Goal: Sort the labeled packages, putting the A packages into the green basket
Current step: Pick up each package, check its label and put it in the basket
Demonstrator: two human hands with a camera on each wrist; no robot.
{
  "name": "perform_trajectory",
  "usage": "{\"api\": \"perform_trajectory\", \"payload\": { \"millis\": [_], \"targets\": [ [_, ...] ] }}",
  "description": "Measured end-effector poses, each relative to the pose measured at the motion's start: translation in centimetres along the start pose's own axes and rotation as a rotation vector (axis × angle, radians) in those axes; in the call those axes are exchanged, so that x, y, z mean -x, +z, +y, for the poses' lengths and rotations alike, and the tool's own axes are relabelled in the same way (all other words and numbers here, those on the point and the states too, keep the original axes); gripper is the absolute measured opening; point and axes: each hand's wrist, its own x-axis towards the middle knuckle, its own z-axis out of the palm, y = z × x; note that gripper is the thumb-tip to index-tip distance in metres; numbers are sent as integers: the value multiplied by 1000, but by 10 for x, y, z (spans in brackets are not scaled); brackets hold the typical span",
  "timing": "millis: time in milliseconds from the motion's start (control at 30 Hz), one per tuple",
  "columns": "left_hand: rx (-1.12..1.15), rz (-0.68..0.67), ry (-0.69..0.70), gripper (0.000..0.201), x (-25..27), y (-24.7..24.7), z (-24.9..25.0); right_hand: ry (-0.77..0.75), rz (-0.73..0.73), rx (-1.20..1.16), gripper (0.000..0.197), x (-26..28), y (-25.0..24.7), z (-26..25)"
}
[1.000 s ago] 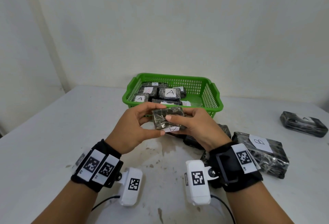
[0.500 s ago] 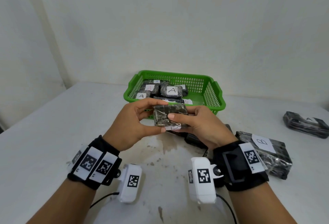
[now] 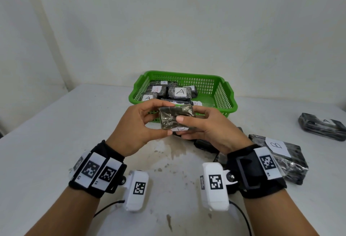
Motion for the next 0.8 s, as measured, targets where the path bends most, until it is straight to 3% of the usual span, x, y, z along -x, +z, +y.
{"api": "perform_trajectory", "payload": {
  "millis": [167, 267, 433, 633, 800],
  "targets": [
    [59, -4, -28, 69, 0, 1, 0, -155, 10, 20, 40, -1, -8, 0],
    [64, 42, -64, 65, -1, 2, 0, -240, 10, 85, 48, -2, -10, 3],
    [-31, 58, 8, 58, 1, 0, 2, -112, -37, 2, 68, -4, -6, 3],
    [-46, 19, 60, 57, 1, 0, 2, -40, 39, -86, 38, -3, 4, 4],
    [-63, 15, 72, 57, 2, 1, 2, -57, 104, -50, 40, -7, 8, 8]
  ]
}}
